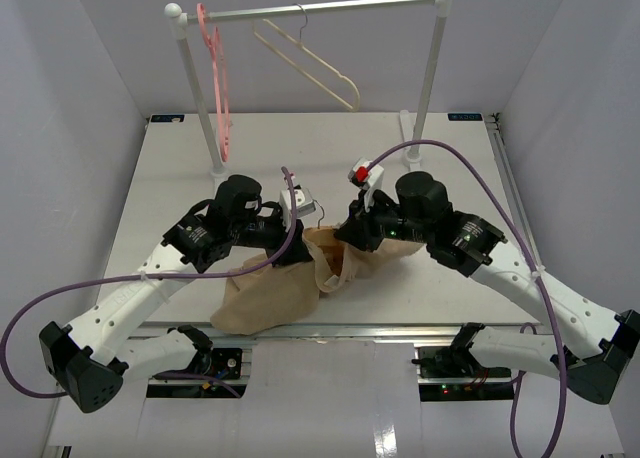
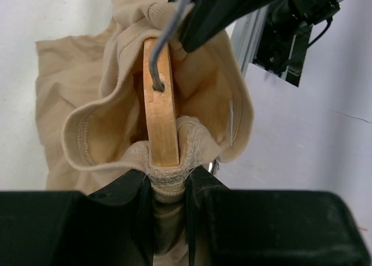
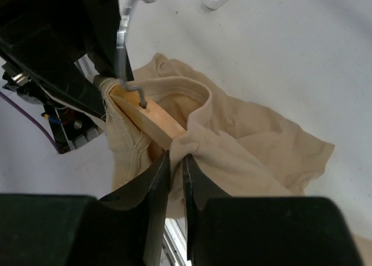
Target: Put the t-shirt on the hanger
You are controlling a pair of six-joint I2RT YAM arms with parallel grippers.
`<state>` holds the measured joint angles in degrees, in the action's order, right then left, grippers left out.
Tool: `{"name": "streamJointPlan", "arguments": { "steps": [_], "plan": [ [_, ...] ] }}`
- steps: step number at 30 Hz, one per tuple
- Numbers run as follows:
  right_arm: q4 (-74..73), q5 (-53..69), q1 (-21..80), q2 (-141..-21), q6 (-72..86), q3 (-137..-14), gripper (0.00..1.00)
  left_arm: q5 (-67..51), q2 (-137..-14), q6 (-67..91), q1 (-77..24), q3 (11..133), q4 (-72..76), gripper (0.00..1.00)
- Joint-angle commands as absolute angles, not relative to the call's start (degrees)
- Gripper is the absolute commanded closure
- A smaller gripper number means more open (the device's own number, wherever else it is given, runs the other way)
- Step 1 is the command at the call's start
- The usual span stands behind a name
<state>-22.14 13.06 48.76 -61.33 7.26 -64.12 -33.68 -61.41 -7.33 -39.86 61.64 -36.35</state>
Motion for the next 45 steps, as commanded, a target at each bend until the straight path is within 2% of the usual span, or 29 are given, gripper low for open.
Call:
{"name": "streamJointPlan", "arguments": {
  "steps": [1,3,6,11,17,21,25,26,29,31,36,40,45],
  "plan": [
    [-25.0,14.5,52.3,-60.3,2.8,-66.2,0.74,-46.1,-60.1,-6.1,-40.2,61.8,-32.3,1.00],
    [-22.8,14.5,52.4,-57.6,2.6,-64.4,0.63,-47.7,-58.8,-6.1,-40.2,60.7,-31.7,1.00],
    [-20.6,15.8,52.4,-55.7,0.9,-63.5,0.56,-50.2,-57.7,-5.9,-40.2,59.9,-31.1,1.00],
    [-17.5,25.6,52.4,-57.5,-4.1,-63.3,0.51,-54.5,-56.4,-5.0,-40.3,59.2,-30.4,1.00],
    [-16.9,25.3,52.4,-58.8,-5.0,-65.0,0.47,-55.2,-55.5,-4.7,-40.3,58.1,-29.7,1.00],
    [-16.0,30.6,52.4,-62.2,-5.3,-67.1,0.47,-56.4,-56.0,-4.6,-40.3,58.1,-29.4,1.00],
    [-14.1,34.8,52.4,-64.4,-3.6,-66.1,0.55,-57.4,-56.2,-4.3,-40.3,58.4,-29.1,1.00],
    [-13.2,36.0,52.4,-64.6,-3.2,-65.3,0.60,-57.5,-56.1,-4.1,-40.2,58.4,-29.0,1.00],
    [-11.6,37.2,52.4,-63.6,-2.3,-63.0,0.84,-56.0,-55.8,-2.8,-40.2,58.7,-28.8,1.00],
    [-12.3,34.0,52.4,-61.3,-2.1,-61.8,0.91,-53.5,-55.5,-1.7,-40.2,59.0,-28.8,1.00],
    [-16.7,26.3,52.4,-54.9,-2.3,-61.2,0.92,-41.5,-54.4,1.2,-40.2,60.2,-30.1,0.91],
    [-18.2,24.6,52.3,-51.8,-0.8,-60.4,0.92,-29.9,-54.4,2.0,-40.1,62.5,-32.5,0.73],
    [-21.6,19.4,52.3,-48.9,-0.6,-60.0,0.92,-20.0,-56.5,2.7,-40.2,66.9,-37.0,0.62]
  ]
}}
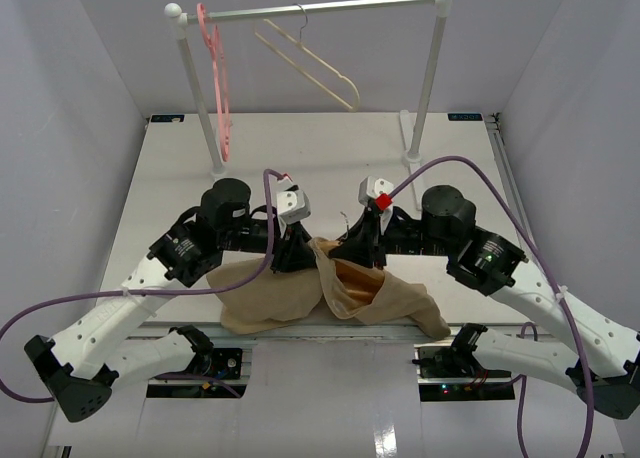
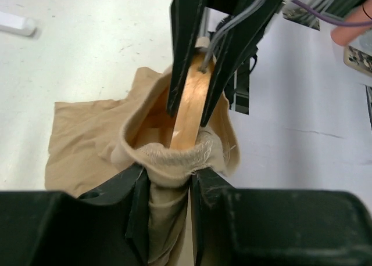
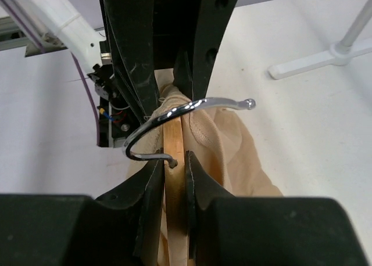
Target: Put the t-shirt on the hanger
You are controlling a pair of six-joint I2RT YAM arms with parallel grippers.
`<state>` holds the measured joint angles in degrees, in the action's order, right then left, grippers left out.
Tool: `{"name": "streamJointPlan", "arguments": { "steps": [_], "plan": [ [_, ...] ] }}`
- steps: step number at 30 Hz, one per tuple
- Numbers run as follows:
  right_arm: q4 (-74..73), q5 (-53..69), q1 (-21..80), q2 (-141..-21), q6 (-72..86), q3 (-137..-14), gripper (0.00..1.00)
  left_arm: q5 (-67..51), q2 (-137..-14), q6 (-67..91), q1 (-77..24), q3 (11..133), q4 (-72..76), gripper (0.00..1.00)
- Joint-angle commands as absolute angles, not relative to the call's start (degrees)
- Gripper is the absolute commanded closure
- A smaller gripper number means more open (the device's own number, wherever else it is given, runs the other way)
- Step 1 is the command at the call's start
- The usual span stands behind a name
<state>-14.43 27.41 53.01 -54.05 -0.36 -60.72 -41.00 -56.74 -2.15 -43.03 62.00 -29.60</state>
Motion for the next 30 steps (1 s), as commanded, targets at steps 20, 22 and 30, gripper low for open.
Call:
{"name": "streamJointPlan", "arguments": {
  "steps": [20,22,30],
  "plan": [
    [-23.8,13.1,52.3,-46.6,3.8,-62.7,0.92,-7.5,-56.5,0.2,-40.2,68.3,-44.2,0.53],
    [-24.3,11.2,52.3,-47.1,4.7,-65.6,0.92,-7.8,-54.5,0.2,-40.2,67.8,-44.2,0.53],
    [-26.2,8.7,52.3,-46.5,7.3,-72.5,0.92,-7.2,-47.7,-1.5,-40.2,66.7,-44.9,0.48]
  ]
}}
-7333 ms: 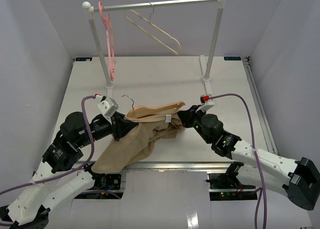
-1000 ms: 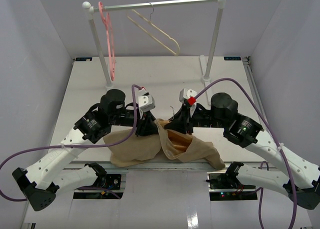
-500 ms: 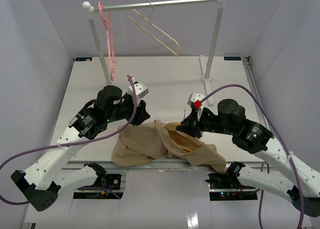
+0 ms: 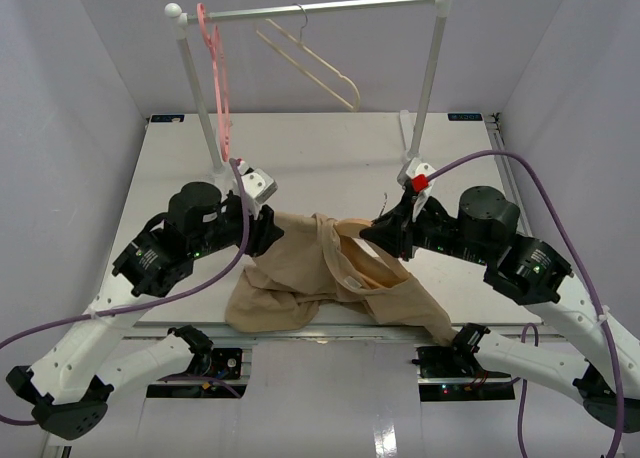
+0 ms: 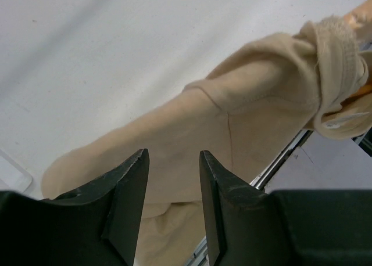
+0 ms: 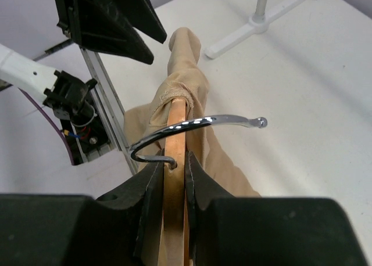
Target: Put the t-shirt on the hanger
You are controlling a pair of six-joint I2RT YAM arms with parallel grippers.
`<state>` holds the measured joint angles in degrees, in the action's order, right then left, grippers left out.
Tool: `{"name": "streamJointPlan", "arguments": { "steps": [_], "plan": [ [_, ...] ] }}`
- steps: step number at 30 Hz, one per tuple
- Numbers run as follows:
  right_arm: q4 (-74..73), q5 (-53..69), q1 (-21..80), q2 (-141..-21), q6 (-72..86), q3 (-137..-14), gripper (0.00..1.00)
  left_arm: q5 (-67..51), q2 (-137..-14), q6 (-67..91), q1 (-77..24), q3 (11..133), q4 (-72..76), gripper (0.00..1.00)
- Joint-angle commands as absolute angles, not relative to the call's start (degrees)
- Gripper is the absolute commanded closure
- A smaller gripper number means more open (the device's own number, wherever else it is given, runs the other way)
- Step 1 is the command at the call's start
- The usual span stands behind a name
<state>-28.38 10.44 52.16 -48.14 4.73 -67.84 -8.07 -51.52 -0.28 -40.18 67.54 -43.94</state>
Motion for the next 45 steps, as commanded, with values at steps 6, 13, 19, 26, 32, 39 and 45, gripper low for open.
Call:
{"name": "streamJointPlan", "arguments": {
  "steps": [6,13,19,26,32,39,45],
  "plan": [
    [-26.9,7.7,52.3,-45.3,7.8,-75.3,0.92,-4.7,-45.3,-1.2,-40.2,64.9,-44.7,0.44],
    [-27.4,8.5,52.3,-43.5,7.7,-75.4,0.92,0.2,-45.5,-0.9,-40.2,62.7,-43.3,0.40],
    [-27.9,8.8,52.3,-41.8,7.7,-75.4,0.92,12.7,-46.9,2.8,-40.2,63.5,-43.3,0.37],
    [-28.4,10.4,52.3,-40.0,7.6,-75.5,0.92,14.3,-46.3,2.4,-40.2,63.4,-42.5,0.34],
    [-28.5,11.1,52.3,-38.9,7.6,-75.0,0.92,14.4,-44.5,0.2,-40.2,61.5,-38.7,0.33],
    [-28.0,12.1,52.3,-38.1,7.5,-74.2,0.92,2.8,-42.5,-3.4,-40.2,59.3,-33.9,0.53],
    [-28.7,8.4,52.4,-37.3,6.9,-72.8,0.92,3.0,-39.7,-0.2,-40.2,61.0,-33.1,1.00]
  ]
}}
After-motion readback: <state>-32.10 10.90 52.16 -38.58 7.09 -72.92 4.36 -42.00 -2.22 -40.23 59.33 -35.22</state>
